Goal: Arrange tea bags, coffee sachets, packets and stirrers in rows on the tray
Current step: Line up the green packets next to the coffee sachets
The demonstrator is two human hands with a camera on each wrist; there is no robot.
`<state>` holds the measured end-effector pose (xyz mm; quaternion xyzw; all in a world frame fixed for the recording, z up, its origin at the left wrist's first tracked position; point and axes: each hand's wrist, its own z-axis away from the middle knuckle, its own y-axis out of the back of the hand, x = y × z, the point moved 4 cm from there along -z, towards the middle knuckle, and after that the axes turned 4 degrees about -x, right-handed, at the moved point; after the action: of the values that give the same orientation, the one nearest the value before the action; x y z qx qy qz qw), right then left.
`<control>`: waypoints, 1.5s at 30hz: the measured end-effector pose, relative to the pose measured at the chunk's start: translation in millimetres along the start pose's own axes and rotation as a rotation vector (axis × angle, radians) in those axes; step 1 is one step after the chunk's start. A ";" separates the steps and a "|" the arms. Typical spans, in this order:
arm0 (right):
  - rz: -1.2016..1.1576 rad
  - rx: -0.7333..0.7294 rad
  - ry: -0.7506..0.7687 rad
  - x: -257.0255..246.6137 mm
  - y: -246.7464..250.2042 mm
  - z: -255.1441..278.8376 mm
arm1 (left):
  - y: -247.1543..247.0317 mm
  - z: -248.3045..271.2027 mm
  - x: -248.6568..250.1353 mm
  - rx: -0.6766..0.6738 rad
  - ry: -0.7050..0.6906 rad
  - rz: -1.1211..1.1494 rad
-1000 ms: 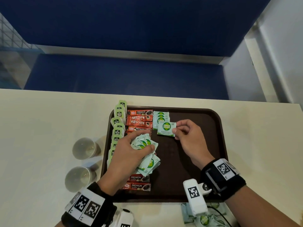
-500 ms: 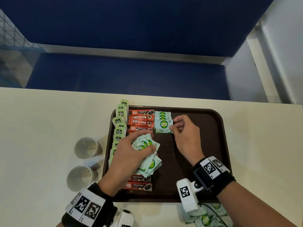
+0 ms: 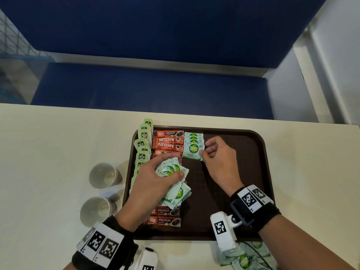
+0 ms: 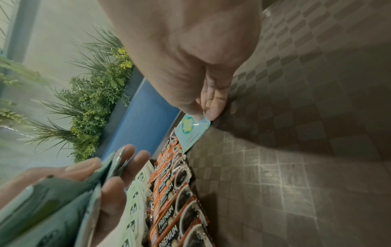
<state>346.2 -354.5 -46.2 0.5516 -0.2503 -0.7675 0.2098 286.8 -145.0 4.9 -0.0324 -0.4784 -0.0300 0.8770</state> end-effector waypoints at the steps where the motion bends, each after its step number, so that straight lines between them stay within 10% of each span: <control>1: 0.002 -0.004 0.002 0.2 -0.2 0.0 | 0.2 0.0 0.6 0.002 -0.003 0.001; 24: -0.083 0.094 0.077 -10.7 7.4 14.6 | 0.4 -1.0 -0.2 0.016 -0.030 0.041; 31: -0.382 -0.509 -0.131 -41.1 4.8 48.9 | -3.9 -3.9 7.2 0.010 -0.106 0.085; 45: -0.843 -0.241 -0.284 -24.6 12.4 53.9 | -4.4 0.2 3.2 0.104 -0.167 0.141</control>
<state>302.9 -341.3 -5.9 0.4664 0.0609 -0.8775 -0.0942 288.0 -149.4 7.8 -0.0229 -0.5472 0.0592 0.8346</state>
